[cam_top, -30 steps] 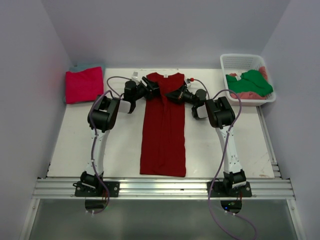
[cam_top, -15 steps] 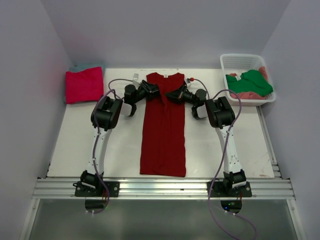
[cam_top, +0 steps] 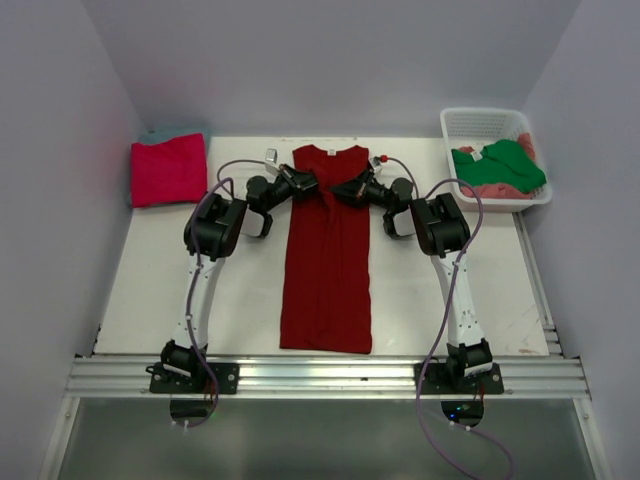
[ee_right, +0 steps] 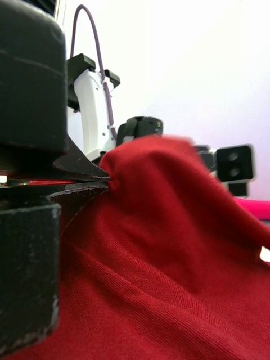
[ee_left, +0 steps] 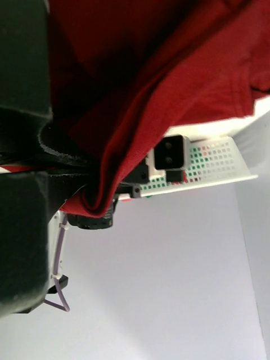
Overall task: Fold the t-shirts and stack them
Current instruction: Grab the bottom of the folded rectangular tshirt with both arms
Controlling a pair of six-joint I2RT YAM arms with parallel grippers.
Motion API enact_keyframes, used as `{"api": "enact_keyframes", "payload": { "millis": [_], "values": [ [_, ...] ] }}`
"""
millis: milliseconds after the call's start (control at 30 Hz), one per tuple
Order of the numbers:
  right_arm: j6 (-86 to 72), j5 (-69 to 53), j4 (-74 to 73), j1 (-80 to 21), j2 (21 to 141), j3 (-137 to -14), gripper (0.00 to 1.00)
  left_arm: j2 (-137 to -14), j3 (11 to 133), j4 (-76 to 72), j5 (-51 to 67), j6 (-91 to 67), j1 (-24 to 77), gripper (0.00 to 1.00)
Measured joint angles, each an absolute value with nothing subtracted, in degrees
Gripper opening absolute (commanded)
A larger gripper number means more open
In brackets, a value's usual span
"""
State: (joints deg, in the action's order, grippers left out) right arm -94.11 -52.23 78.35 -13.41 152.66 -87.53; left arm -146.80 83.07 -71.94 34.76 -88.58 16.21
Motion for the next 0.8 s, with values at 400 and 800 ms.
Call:
{"api": "enact_keyframes", "payload": {
  "millis": [400, 800],
  "values": [
    [-94.37, -52.25, 78.48, -13.37, 152.66, -87.55, 0.00, -128.09, 62.70, -62.52, 35.00, -79.53, 16.21, 0.00],
    [-94.76, -52.90, 78.96, -13.26, 153.08, -88.16, 0.00, -119.59, 58.98, -47.33, 35.00, -70.63, 15.46, 0.00]
  ]
}}
